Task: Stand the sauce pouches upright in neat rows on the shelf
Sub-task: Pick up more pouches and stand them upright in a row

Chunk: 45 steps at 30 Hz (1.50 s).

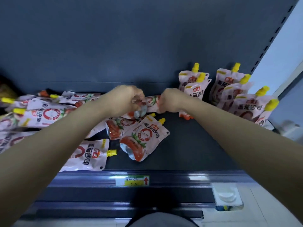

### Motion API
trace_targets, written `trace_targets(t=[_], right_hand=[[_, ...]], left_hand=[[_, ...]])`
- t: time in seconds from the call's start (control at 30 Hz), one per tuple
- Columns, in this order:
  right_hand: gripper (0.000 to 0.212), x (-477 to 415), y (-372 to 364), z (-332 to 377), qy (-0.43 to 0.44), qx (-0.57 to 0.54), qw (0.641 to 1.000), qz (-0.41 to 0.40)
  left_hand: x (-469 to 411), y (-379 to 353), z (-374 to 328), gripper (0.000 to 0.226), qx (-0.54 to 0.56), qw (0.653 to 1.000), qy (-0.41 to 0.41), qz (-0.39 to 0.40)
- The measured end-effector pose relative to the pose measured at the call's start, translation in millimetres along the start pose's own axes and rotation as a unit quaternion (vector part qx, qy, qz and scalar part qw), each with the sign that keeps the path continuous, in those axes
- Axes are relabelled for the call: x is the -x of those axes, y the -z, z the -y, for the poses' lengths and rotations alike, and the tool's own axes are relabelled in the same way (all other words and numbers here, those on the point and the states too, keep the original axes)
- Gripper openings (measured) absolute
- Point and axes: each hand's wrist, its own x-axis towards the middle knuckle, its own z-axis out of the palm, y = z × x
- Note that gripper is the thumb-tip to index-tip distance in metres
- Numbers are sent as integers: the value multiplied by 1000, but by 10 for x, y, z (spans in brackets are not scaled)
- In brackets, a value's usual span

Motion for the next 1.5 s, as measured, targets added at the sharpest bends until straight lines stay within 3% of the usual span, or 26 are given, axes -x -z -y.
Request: trace_targets(t=[0.13,0.2,0.27,0.4,0.8,0.97,1.1,1.3,1.5], right_hand=[[34,-146,-323,86,-41,17,991,122],[51,-205,-420,95,-64,16,985,162],[70,-234,-464,96,-89,1,981,172],[78,-265,-483,67,-118,-38,976,181],[68,-263,-601,174,-130,-24,969,208],[35,-290,-626,194,-104,8,975,198],[32,-255,-593,219,-68,59,976,200],[38,-155,-220,299,-14,32,981,190],[14,-143,259,466,18,-5,992,128]], left_hand=[[210,-95,205,28,-30,999,-5,33],[275,-153,303,30,-38,998,-8,41],[316,-193,379,36,-40,998,-8,43],[337,-237,486,41,-47,998,-7,43],[209,-324,844,39,-113,993,-3,38],[179,-394,879,40,-90,994,12,63],[138,-374,891,38,-77,995,11,59],[65,-301,1032,43,-33,994,95,33],[-26,-329,1201,50,-76,985,152,16]])
